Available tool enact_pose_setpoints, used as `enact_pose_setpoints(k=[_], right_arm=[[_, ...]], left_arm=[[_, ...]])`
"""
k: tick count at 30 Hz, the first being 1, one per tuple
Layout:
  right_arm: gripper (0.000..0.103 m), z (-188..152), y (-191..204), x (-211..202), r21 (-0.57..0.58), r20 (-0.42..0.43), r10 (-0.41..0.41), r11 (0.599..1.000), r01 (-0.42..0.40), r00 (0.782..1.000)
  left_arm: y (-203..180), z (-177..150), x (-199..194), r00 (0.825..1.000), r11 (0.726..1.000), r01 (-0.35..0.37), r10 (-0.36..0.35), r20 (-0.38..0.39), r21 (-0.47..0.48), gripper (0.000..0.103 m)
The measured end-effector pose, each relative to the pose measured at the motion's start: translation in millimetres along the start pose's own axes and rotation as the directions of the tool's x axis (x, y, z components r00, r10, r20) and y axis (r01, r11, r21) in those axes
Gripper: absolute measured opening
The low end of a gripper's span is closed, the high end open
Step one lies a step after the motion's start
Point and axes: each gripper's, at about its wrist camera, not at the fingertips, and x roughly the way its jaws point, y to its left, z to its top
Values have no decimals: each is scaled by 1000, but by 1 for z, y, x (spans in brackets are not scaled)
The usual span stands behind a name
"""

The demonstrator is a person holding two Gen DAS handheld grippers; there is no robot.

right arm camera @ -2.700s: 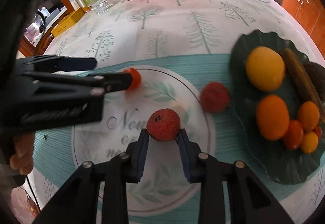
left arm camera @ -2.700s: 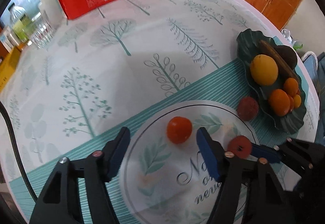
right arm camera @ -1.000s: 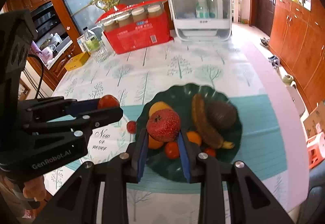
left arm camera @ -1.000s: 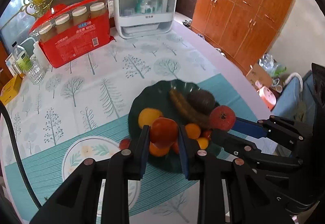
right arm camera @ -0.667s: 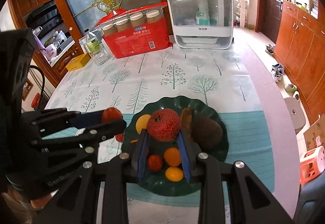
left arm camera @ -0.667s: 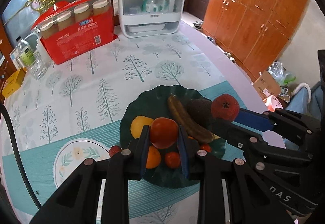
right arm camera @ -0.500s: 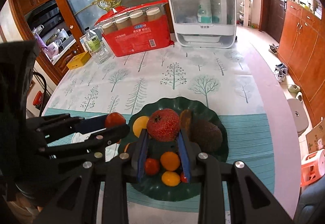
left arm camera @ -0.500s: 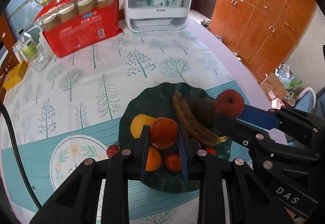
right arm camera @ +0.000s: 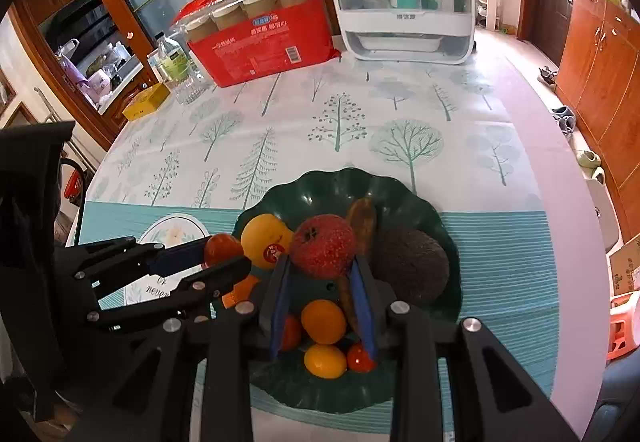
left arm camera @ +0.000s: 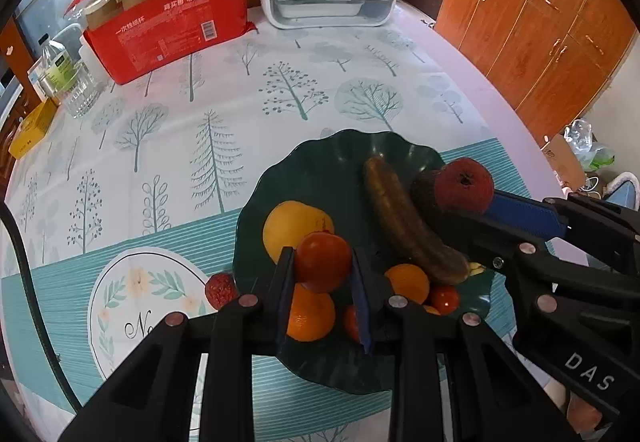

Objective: Organize fruits
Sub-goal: 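Carry the apple and tomato into the green dish and release both, then withdraw both tools and bring the left tool to the red lychee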

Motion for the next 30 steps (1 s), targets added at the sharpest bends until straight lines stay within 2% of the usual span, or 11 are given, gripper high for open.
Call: enact_pose_setpoints(k=[4,6,7,8,9,10,11,15,30], right_arm=[[30,2,3,8,-11,-14,0,1000,-1,1000],[30,3,3,11,-11,-21,4,1000,-5,1000],[30,4,3,13,-8,-27,7,1000,-8,1000],[30,4,2,15,-5,-32,8,1000,-8,999],[31,4,2,16,-2,-38,9,1000,-9,999],[31,4,2,18,0,-45,8,1000,-8,999],[32,4,1,19,4,-48,7,1000,-7,999],[42,3,-2,20,19,-50,-1,1000,2,999],[42,-2,-5,15,54,-53,-3,999,6,999]], left_arm=[[2,-1,3,1000,1000,-5,5,-6,-1,26],[3,-1,4,1000,1000,-12,12,-2,-1,30],[3,-1,3,1000,1000,-14,14,1,2,36],[3,-1,3,1000,1000,-16,16,3,4,49],[3,-2,3,1000,1000,-22,22,6,4,58],[4,-3,2,1000,1000,-27,27,11,2,72],[4,-3,2,999,999,-35,35,18,0,77],[6,-5,1,999,999,-39,39,18,-4,79],[14,-9,-3,999,999,-35,35,22,-32,79]])
